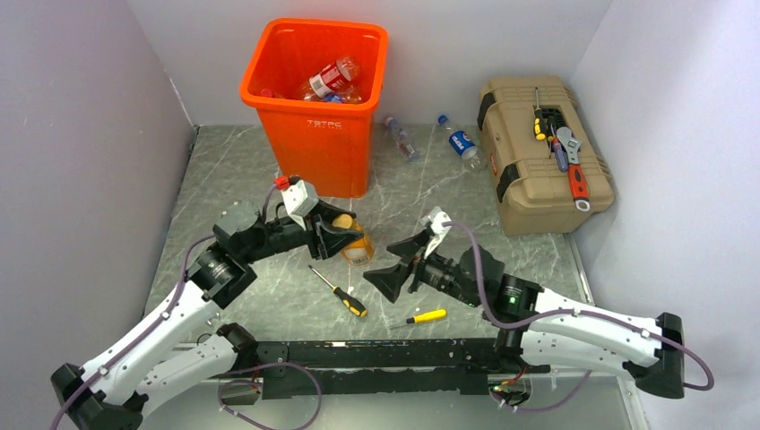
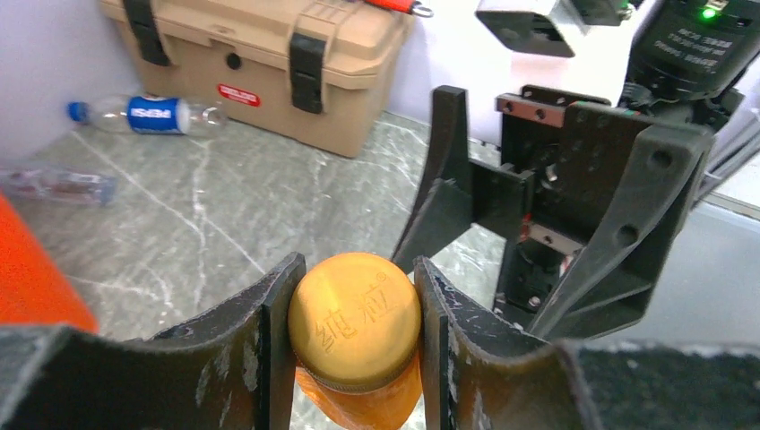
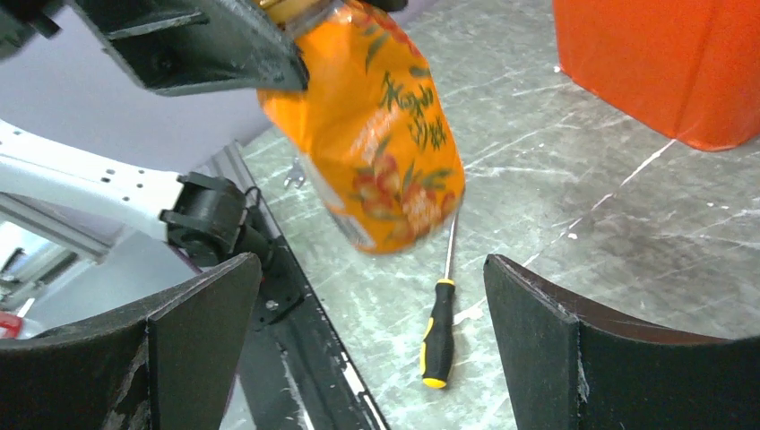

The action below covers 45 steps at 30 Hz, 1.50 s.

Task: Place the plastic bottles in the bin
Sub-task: Place the plastic bottle in the trash bin.

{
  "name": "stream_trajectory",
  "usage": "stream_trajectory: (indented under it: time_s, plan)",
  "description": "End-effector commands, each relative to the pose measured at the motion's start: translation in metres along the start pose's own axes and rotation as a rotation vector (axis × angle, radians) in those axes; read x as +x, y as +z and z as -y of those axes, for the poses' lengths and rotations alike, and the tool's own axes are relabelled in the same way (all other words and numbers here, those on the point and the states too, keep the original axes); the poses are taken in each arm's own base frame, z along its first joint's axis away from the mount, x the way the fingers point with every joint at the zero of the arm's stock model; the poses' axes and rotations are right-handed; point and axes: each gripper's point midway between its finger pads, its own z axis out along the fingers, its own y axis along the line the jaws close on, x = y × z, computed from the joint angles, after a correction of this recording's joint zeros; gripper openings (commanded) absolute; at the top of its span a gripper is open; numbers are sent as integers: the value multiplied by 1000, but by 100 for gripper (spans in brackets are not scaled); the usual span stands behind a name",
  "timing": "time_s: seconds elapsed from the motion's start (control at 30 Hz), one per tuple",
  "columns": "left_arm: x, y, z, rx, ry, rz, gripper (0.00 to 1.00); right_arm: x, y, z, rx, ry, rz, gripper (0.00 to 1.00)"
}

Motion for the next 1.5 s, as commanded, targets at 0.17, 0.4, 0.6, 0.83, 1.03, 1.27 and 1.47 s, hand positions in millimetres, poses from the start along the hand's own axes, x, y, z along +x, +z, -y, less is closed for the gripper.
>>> stream_trajectory:
  time_s: [0.17, 0.4, 0.6, 0.83, 1.03, 1.27, 1.47]
  plan:
    - [-46, -21, -25, -213, 126, 130, 0, -18, -37, 40, 197, 54, 127, 100]
    - [-133, -31, -65, -504, 152, 180, 0, -10, -49, 78, 402, 71, 147, 99]
    - [-206, -10, -100, -664, 180, 119, 0, -1, -40, 83, 441, 46, 101, 98]
    - [-258, -16, -181, -929, 305, 132, 0, 3, -45, 93, 492, 15, 82, 97]
    - [-233, -70, -287, -1102, 32, 160, 0, -2, -60, 100, 512, 60, 161, 97]
    - [-206, -59, -346, -1114, 23, 145, 0, -11, -66, 96, 476, 66, 202, 96]
    - [-149, -43, -369, -1094, -88, -2, 0, -9, -66, 100, 505, 39, 183, 96]
